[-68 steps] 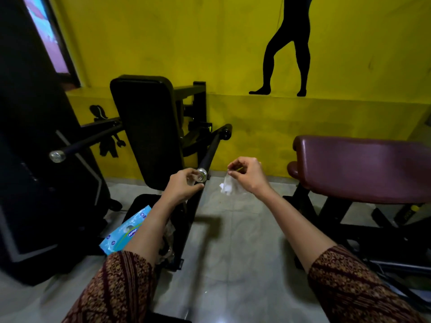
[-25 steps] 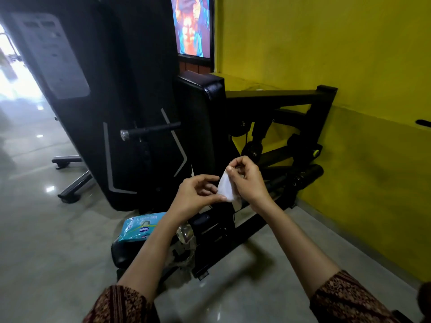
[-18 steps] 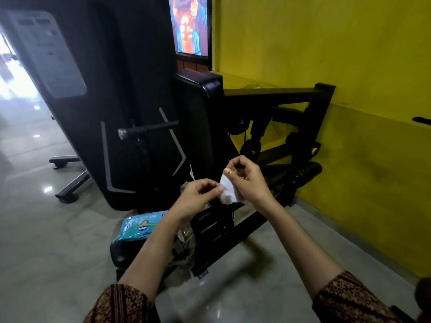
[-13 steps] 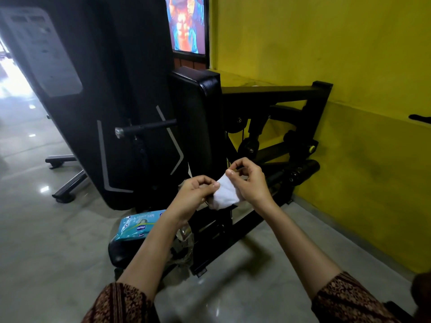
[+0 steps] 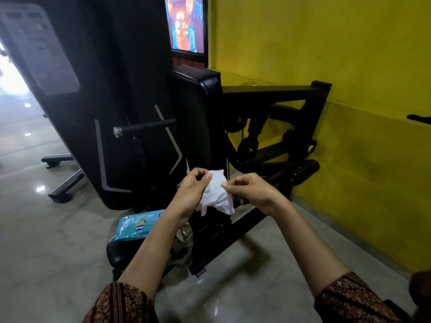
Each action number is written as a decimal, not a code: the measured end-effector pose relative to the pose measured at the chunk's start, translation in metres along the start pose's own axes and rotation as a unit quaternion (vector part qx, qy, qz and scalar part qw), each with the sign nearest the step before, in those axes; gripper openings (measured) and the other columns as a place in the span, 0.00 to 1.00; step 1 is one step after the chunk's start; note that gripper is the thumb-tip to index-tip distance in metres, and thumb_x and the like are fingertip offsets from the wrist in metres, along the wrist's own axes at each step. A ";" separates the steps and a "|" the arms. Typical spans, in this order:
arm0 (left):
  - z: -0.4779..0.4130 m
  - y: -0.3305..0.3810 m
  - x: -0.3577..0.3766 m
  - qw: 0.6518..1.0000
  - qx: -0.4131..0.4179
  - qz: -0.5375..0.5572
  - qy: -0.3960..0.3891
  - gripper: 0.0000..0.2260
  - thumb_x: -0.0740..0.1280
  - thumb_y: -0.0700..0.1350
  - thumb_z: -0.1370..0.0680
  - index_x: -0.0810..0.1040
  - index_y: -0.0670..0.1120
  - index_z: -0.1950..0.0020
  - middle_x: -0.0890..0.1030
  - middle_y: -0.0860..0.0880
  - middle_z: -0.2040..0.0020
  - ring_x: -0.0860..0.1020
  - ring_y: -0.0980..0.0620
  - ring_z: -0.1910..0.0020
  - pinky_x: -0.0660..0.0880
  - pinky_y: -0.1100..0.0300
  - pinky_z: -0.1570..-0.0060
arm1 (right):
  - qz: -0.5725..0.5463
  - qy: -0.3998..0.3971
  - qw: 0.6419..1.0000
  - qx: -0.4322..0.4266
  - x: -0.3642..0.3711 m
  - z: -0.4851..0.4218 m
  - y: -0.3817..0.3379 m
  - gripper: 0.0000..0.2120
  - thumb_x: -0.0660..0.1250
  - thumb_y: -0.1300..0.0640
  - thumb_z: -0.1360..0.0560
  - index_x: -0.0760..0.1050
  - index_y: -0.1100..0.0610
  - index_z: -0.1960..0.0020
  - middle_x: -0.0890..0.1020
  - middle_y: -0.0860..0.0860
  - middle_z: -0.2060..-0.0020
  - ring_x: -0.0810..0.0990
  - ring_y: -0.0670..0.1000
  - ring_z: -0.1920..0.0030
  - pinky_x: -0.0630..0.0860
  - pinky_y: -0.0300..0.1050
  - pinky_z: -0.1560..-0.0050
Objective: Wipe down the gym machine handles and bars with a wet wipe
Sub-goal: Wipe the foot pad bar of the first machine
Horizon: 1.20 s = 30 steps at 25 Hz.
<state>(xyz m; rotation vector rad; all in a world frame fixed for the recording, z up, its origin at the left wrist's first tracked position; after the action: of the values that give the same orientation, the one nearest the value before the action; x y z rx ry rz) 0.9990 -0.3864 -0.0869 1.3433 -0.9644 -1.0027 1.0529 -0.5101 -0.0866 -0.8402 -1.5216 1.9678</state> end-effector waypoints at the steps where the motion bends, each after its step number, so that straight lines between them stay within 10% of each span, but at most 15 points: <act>1: -0.001 0.000 -0.003 1.000 -0.002 0.016 0.004 0.04 0.60 0.42 0.20 0.74 0.44 0.52 0.78 0.43 0.58 0.77 0.50 0.60 0.74 0.60 0.62 | -0.031 -0.001 0.999 0.004 -0.001 0.000 0.001 0.06 0.68 0.58 0.26 0.77 0.60 0.58 0.77 0.52 0.68 0.73 0.46 0.69 0.67 0.38 0.69; 10: 0.001 -0.008 -0.010 0.996 -0.059 0.059 -0.036 0.11 0.71 0.38 0.30 0.79 0.42 0.48 0.84 0.44 0.57 0.82 0.50 0.57 0.79 0.61 0.57 | -0.081 0.031 0.996 -0.011 -0.007 -0.004 0.001 0.08 0.70 0.65 0.29 0.77 0.62 0.50 0.80 0.54 0.63 0.80 0.46 0.67 0.75 0.40 0.69; 13: 0.004 -0.013 -0.013 0.992 -0.083 -0.081 -0.057 0.04 0.72 0.41 0.29 0.81 0.41 0.56 0.83 0.46 0.65 0.80 0.52 0.65 0.76 0.63 0.66 | -0.054 0.073 0.995 -0.035 -0.015 -0.004 -0.005 0.14 0.71 0.67 0.30 0.76 0.65 0.46 0.80 0.55 0.63 0.81 0.45 0.67 0.76 0.37 0.69; 22: 0.002 -0.009 -0.022 0.991 -0.103 0.066 0.047 0.05 0.63 0.44 0.21 0.73 0.43 0.55 0.78 0.48 0.66 0.76 0.57 0.75 0.70 0.66 0.77 | -0.119 0.043 0.992 0.011 -0.008 0.002 0.005 0.23 0.73 0.68 0.33 0.71 0.62 0.40 0.84 0.53 0.66 0.80 0.47 0.66 0.74 0.40 0.69; 26: 0.005 -0.006 -0.016 0.995 -0.078 0.051 0.037 0.04 0.66 0.42 0.23 0.73 0.43 0.56 0.80 0.47 0.64 0.79 0.56 0.71 0.76 0.62 0.72 | -0.104 0.021 0.994 0.013 0.002 0.004 0.003 0.15 0.72 0.63 0.30 0.75 0.64 0.45 0.84 0.53 0.62 0.84 0.50 0.59 0.82 0.50 0.57; 30: 0.003 -0.008 -0.016 0.992 -0.075 0.092 0.035 0.03 0.68 0.40 0.25 0.74 0.42 0.55 0.81 0.47 0.63 0.81 0.53 0.67 0.79 0.60 0.67 | -0.196 0.073 0.978 0.008 -0.004 0.001 0.004 0.04 0.68 0.67 0.28 0.76 0.66 0.53 0.83 0.55 0.67 0.83 0.51 0.67 0.80 0.44 0.67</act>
<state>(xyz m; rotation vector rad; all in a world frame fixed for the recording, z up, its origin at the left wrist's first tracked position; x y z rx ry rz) 0.9909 -0.3724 -0.0945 1.1363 -0.9234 -0.8637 1.0543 -0.5147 -0.0896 -0.6061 -1.4552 1.5940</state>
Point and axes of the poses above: each hand's wrist, its own z-axis away from the middle knuckle, its own x-axis out of the palm, y = z × x, the point moved 8 cm from there along -z, towards the middle knuckle
